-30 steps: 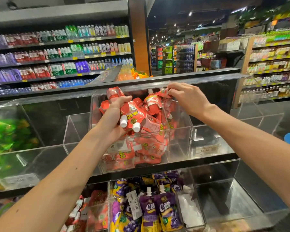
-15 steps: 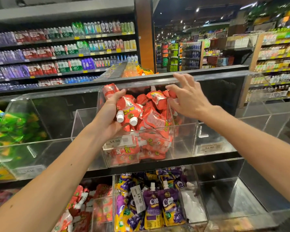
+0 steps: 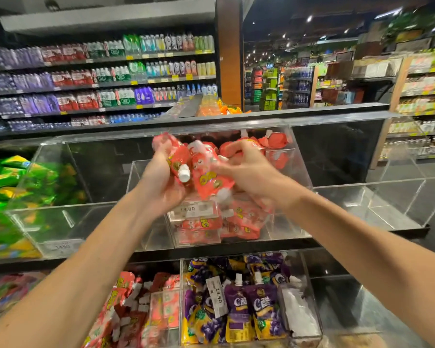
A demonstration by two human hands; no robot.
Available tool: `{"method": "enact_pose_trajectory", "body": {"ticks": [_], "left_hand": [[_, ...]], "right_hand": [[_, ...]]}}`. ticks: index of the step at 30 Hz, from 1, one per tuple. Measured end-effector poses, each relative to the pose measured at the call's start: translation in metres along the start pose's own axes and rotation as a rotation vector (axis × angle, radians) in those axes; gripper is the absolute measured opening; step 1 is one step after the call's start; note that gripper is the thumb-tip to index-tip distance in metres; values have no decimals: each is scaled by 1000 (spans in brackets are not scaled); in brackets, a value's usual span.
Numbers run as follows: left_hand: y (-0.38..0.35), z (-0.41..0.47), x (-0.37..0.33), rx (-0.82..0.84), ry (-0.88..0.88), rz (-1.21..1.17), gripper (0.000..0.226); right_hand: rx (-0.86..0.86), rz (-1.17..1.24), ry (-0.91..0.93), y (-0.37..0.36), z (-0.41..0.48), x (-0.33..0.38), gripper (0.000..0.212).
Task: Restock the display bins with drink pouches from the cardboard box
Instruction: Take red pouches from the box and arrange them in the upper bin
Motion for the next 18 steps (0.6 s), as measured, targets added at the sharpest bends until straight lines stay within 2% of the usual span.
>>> {"method": "enact_pose_trajectory", "body": {"ticks": [2, 3, 5, 6, 10, 14, 18], "left_hand": [[11, 1, -31, -80, -124, 121, 40], [18, -1, -52, -145, -236, 271, 30], [23, -5, -86, -197, -445, 611, 35], [23, -4, -92, -190, -491, 738, 41], [10, 2, -78, -135, -504, 1086, 47], [-11, 11, -43, 68, -533, 1449, 51], [-24, 15, -24, 138, -575, 1831, 62]], "right_hand": [[-101, 84, 48, 24, 11, 15, 41], [-169, 61, 100, 37, 15, 24, 36], [-296, -94, 196, 61, 22, 36, 29], [-330, -175, 220, 68, 25, 37, 27], [-340, -298, 192, 70, 32, 26, 26], [-353, -355, 209, 67, 29, 17, 25], [-274, -341, 233, 68, 27, 21, 25]]}}
Point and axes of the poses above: each hand's wrist, its own z-axis towards the middle knuckle, its own y-axis out of the back of the hand, x = y × z, the point moved 8 cm from there along z, towards the middle knuckle
